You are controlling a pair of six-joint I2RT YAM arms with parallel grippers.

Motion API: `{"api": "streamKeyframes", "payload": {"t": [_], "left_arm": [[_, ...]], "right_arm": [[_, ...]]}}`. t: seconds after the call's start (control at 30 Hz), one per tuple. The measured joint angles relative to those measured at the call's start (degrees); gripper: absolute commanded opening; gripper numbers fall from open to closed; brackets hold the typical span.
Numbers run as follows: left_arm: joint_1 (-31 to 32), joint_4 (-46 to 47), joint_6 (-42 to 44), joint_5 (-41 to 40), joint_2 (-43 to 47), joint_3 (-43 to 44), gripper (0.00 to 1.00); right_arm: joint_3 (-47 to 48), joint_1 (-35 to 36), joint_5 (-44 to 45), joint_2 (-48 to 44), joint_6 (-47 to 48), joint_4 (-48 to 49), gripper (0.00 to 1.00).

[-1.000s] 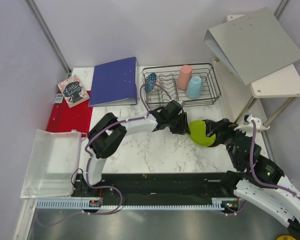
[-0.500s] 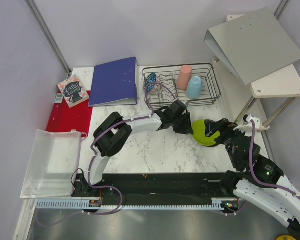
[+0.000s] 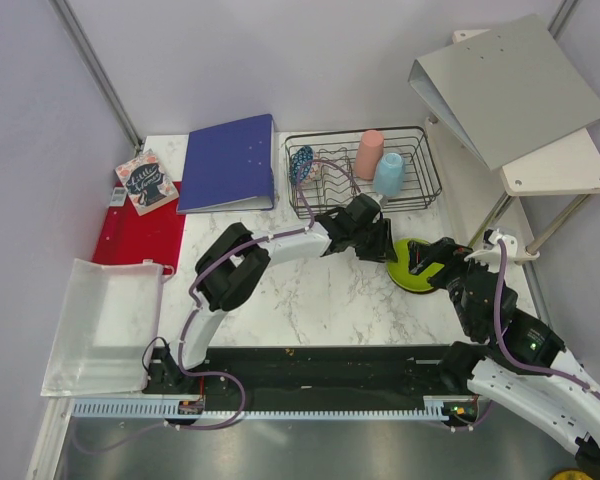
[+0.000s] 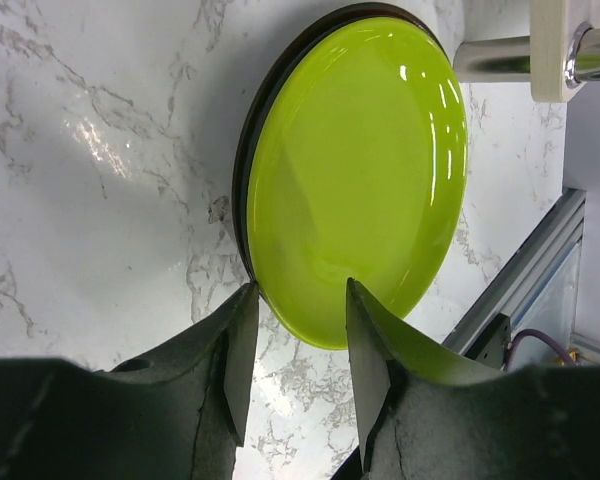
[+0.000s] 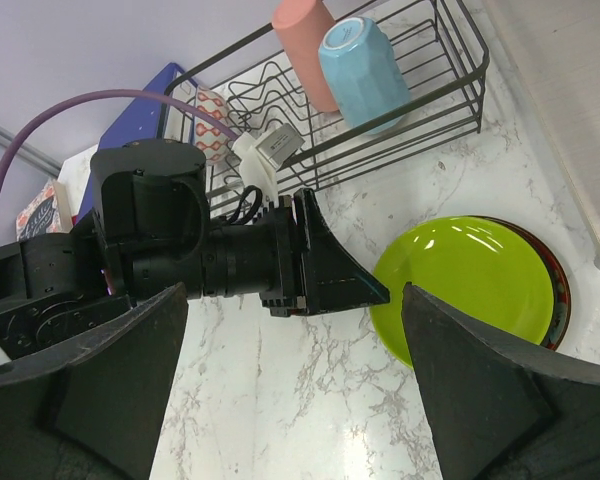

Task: Unload the mixed dishes from the dish rack
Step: Place the plate at the center of the board, then pick up the bowl from the dish rack.

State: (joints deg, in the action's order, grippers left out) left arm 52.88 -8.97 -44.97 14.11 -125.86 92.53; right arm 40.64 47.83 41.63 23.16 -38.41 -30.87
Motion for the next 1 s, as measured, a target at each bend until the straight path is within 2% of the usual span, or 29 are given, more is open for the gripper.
{"api": "streamKeyframes", "payload": {"t": [0.2,0.33,0.63,0.77,0.8,0.83,0.87,1.0], "left_arm": [[0.0,-1.1,1.6,-0.1,0.8,0.4,0.50],[0.0,-3.5,3.3,-0.7,4.4,0.4,0.53],[-1.2,-8.6,10.7,-5.6,21.9,0.5,0.51],[-5.5,-9.9,14.9,-7.7,28.6,0.6,0.52],[-7.3,-10.3,15.6,-8.3,29.8,0.6,0.60],[-9.6,-10.8,16.4,-9.3,30.9,0.7,0.82],[-11.3,-11.2,17.2,-10.8,31.5,0.7,0.99],[-17.4,-13.7,19.5,-20.1,31.7,1.0,0.99]], "right_arm": [[0.0,0.0,0.0,0.0,0.0,0.0,0.95],[0.0,0.0,0.0,-0.4,0.0,0.0,0.95],[0.6,0.0,0.0,-1.3,0.5,-0.3,0.95],[0.8,0.0,0.3,-1.8,0.9,-0.3,0.95],[0.8,0.0,0.3,-1.8,1.0,-0.3,0.95],[0.8,0.0,0.3,-1.8,1.1,-0.4,0.95],[0.8,0.0,0.3,-1.7,1.2,-0.4,0.95],[0.8,0.0,0.3,-0.8,1.6,-0.4,0.96]]}}
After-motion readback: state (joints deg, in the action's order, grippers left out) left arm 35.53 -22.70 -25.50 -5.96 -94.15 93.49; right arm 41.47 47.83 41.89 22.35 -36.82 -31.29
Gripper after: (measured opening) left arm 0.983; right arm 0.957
